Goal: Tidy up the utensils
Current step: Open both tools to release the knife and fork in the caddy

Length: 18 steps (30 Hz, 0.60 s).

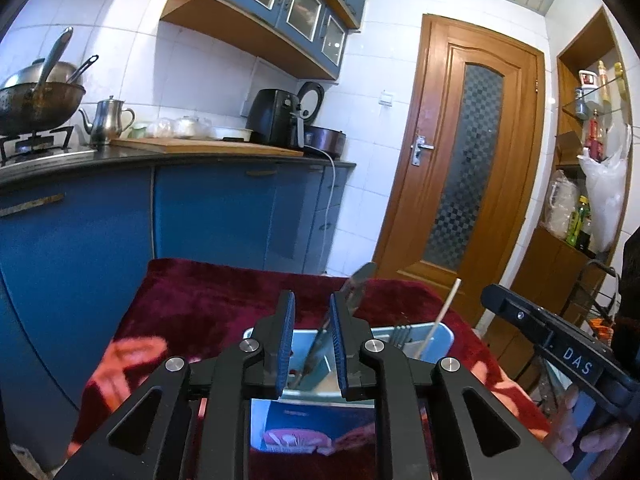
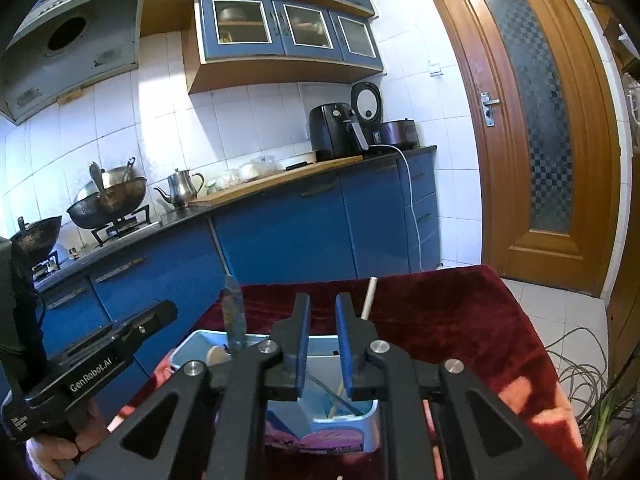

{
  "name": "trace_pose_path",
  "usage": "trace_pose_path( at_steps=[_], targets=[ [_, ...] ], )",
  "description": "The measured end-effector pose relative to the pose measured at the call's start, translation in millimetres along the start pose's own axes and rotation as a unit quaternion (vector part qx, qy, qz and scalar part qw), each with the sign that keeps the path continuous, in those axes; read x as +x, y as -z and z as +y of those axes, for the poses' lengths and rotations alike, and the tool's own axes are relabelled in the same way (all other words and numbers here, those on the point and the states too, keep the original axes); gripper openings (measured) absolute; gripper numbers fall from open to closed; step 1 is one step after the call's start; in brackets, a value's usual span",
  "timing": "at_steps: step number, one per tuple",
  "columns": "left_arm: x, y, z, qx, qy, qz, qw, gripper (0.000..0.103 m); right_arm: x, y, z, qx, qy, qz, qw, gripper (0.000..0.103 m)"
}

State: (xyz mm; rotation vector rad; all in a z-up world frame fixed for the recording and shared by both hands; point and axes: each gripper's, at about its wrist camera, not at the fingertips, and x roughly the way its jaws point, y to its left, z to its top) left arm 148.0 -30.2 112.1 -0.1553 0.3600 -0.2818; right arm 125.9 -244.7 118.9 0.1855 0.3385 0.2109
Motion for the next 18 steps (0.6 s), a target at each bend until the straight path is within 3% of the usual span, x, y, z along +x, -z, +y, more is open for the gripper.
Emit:
trace_pose_path(
  at_steps=[10, 18],
  targets=[
    [-35, 2, -8, 0.011, 0.002, 0.042, 0.9990, 0.018, -41, -3, 22, -0.013, 0.006, 0.014, 1.000, 0.015],
    [-62, 17, -18, 0.032, 0.007, 0.078, 0.9964, 0.020, -66, 13, 27, -0.007, 0.009, 0.051, 0.999, 0.016]
  ],
)
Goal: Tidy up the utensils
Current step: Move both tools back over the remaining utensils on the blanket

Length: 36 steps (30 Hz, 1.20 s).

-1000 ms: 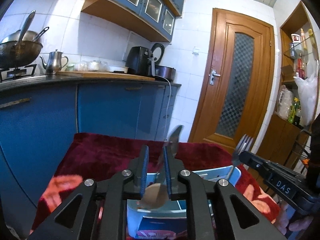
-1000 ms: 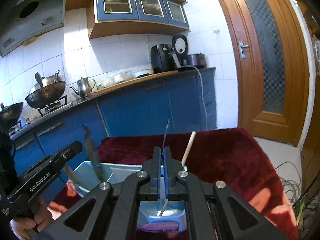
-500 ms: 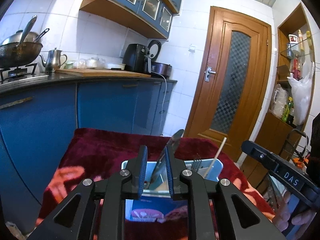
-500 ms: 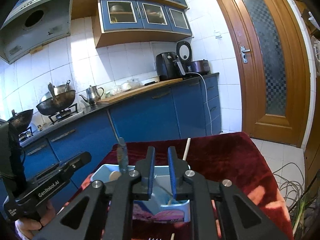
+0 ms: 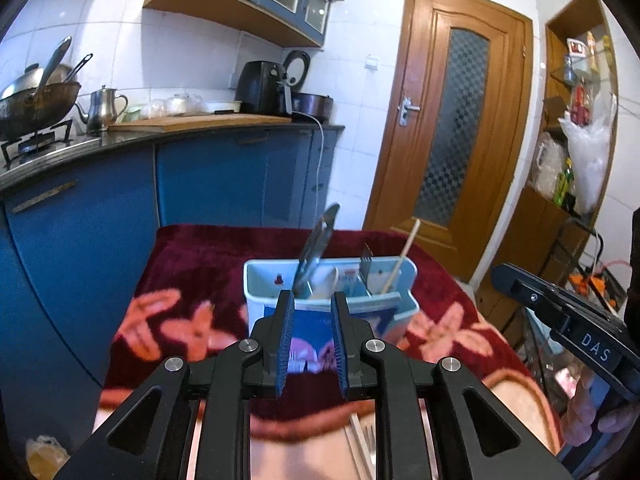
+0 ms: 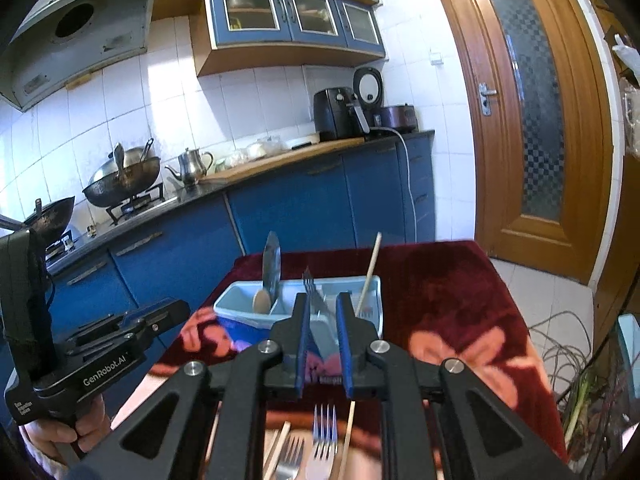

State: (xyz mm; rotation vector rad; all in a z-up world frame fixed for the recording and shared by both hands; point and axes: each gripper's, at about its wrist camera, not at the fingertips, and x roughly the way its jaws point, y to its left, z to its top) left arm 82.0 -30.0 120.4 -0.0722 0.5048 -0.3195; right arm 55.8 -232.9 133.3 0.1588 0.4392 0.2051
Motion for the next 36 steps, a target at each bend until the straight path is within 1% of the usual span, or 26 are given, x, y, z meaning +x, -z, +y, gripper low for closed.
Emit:
trace_pose_path(
  at_steps=[3, 9, 14, 22, 25, 27, 31, 36],
  targets=[
    [-6, 9, -4, 0.002, 0.007, 0.018, 0.9998, 0.025, -6, 12, -2, 0.005, -0.002, 0.010, 1.000, 0.018],
    [-11, 33, -12, 0.005, 0.022, 0.052, 0.9984, 0.027, -11, 41, -6, 0.011, 0.002, 0.040, 0.999, 0.020],
    [-5, 52, -16, 0.001, 0.019, 0.092, 0.9956, 0.028, -13, 62, -12, 0.018, 0.006, 0.058, 0.998, 0.023],
    [16, 87, -20, -0.005, 0.017, 0.162, 0.9866, 0.028, -17, 91, -19, 0.027, 0.005, 0.083, 0.996, 0.026],
    [25, 98, -20, -0.007, 0.012, 0.184, 0.9829, 0.028, -17, 100, -23, 0.034, 0.004, 0.090, 0.995, 0.032],
    [31, 105, -20, -0.013, 0.009, 0.203, 0.9791, 0.028, -16, 106, -27, 0.039, 0.005, 0.098, 0.994, 0.033],
    [38, 113, -23, -0.014, 0.007, 0.220, 0.9754, 0.028, -15, 116, -35, 0.049, 0.009, 0.107, 0.993, 0.033],
    [44, 120, -30, -0.006, 0.006, 0.237, 0.9715, 0.029, -16, 124, -47, 0.059, 0.018, 0.108, 0.992, 0.033]
  ],
)
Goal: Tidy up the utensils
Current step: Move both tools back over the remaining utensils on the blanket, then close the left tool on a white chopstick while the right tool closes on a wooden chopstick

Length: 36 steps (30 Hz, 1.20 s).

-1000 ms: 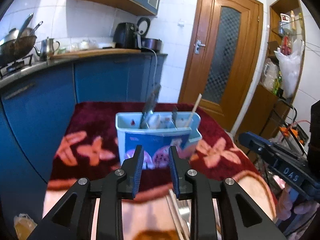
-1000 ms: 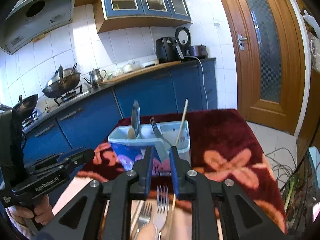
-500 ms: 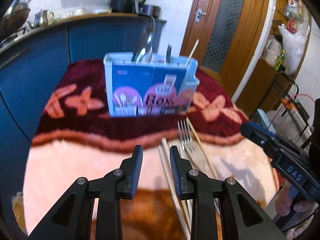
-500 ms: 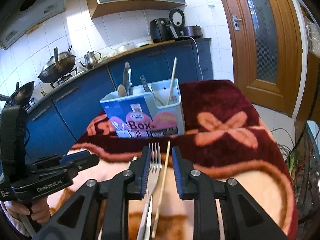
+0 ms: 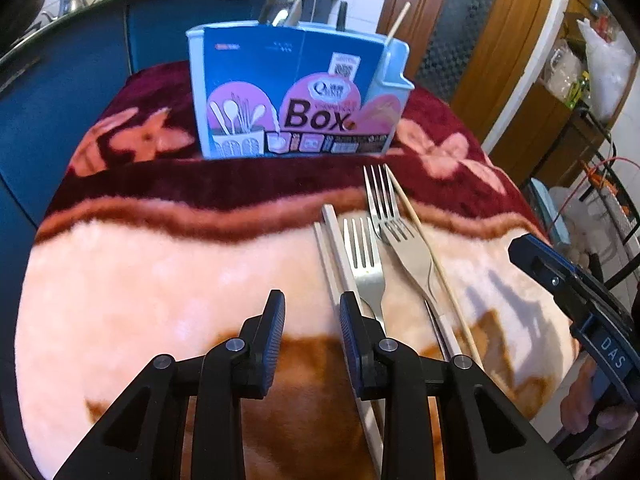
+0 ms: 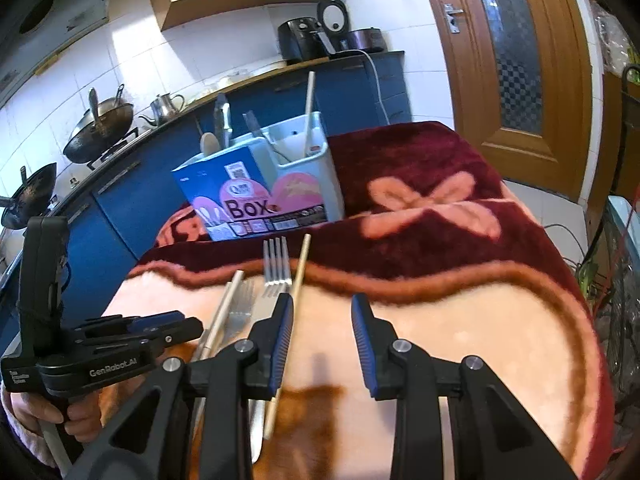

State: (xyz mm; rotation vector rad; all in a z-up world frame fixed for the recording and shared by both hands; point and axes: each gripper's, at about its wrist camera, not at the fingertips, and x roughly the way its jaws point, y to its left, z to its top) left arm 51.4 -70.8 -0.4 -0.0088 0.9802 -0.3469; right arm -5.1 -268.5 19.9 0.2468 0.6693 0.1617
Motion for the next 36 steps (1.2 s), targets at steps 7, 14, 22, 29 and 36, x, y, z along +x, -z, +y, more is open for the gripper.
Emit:
trace_pose_path(
  at_steps=[7, 14, 22, 29, 36],
  targets=[
    [8, -1, -4, 0.009, -0.006, 0.010, 0.9999, 0.036, 3, 5, -15, 0.017, 0.000, 0.005, 1.000, 0.033],
    [18, -13, -5, 0.033, -0.012, 0.027, 0.9990, 0.037, 2, 6, -17, 0.018, -0.008, 0.004, 1.000, 0.034],
    [26, -30, 3, 0.040, 0.004, 0.064, 0.9971, 0.036, 3, 7, -18, 0.019, -0.010, 0.007, 1.000, 0.035],
    [31, -41, 11, 0.006, 0.025, 0.103, 0.9943, 0.026, 6, 10, -16, 0.019, -0.013, 0.015, 1.000, 0.035],
    [28, -38, 24, -0.020, 0.059, 0.097, 0.9933, 0.010, 10, 7, -10, 0.006, -0.009, 0.028, 1.000, 0.036]
  ],
)
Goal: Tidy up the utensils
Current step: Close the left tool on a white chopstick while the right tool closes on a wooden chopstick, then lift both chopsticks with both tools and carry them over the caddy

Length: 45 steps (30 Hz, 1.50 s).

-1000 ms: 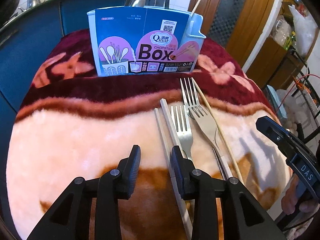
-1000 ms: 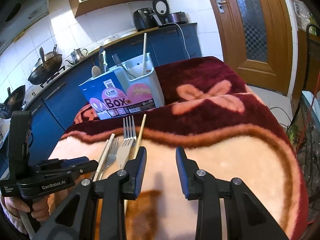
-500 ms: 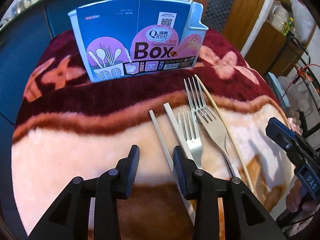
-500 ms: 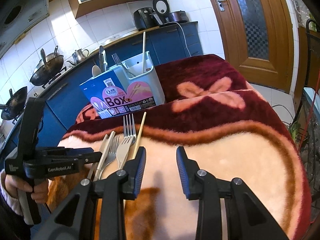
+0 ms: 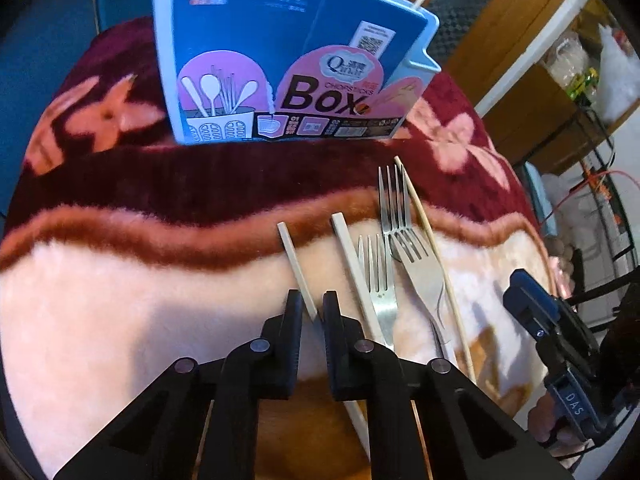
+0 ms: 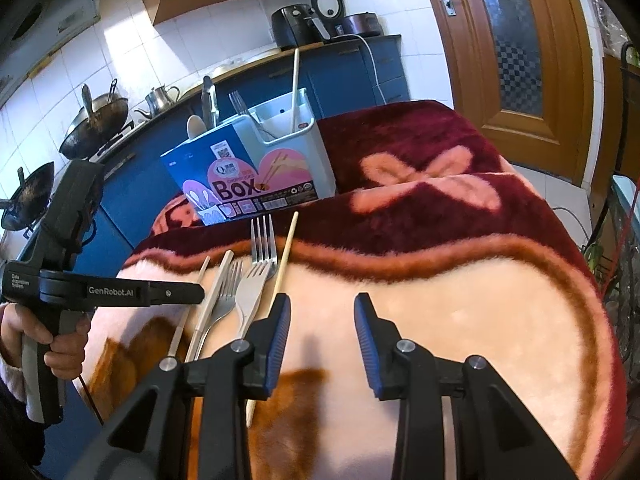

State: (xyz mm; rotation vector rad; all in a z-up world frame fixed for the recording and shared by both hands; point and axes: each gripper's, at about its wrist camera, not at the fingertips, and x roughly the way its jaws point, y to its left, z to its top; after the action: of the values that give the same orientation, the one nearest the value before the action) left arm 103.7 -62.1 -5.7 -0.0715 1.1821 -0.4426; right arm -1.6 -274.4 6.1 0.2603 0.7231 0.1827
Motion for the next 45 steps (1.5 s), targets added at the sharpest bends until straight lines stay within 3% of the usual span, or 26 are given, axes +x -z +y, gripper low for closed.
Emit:
trace_pose_path(
  at_steps=[4, 10, 20, 26, 30, 39, 45],
  targets=[
    [-8, 6, 9, -0.012, 0.012, -0.027, 0.9995, 0.004, 3, -3, 5, -0.013, 0.004, 0.012, 1.000, 0.036],
    [-31, 13, 21, -0.022, 0.019, -0.096, 0.9949, 0.004, 15, -14, 17, -0.033, 0.001, 0.041, 0.999, 0.036],
    [-66, 20, 32, -0.001, -0.018, -0.200, 0.9797, 0.004, 48, -43, 30, -0.058, 0.010, 0.105, 0.993, 0.036],
    [-72, 22, 33, 0.009, -0.037, -0.217, 0.9754, 0.004, 67, -52, 35, -0.070, 0.014, 0.139, 0.988, 0.036],
    [-72, 24, 31, 0.016, -0.045, -0.224, 0.9733, 0.004, 79, -57, 37, -0.073, 0.015, 0.163, 0.984, 0.025],
    [-76, 23, 29, 0.020, -0.051, -0.241, 0.9691, 0.004, 105, -66, 40, -0.083, 0.018, 0.214, 0.973, 0.015],
    [-88, 20, 26, 0.022, -0.034, -0.269, 0.9623, 0.004, 104, -70, 31, -0.063, 0.001, 0.213, 0.975, 0.006]
  ],
)
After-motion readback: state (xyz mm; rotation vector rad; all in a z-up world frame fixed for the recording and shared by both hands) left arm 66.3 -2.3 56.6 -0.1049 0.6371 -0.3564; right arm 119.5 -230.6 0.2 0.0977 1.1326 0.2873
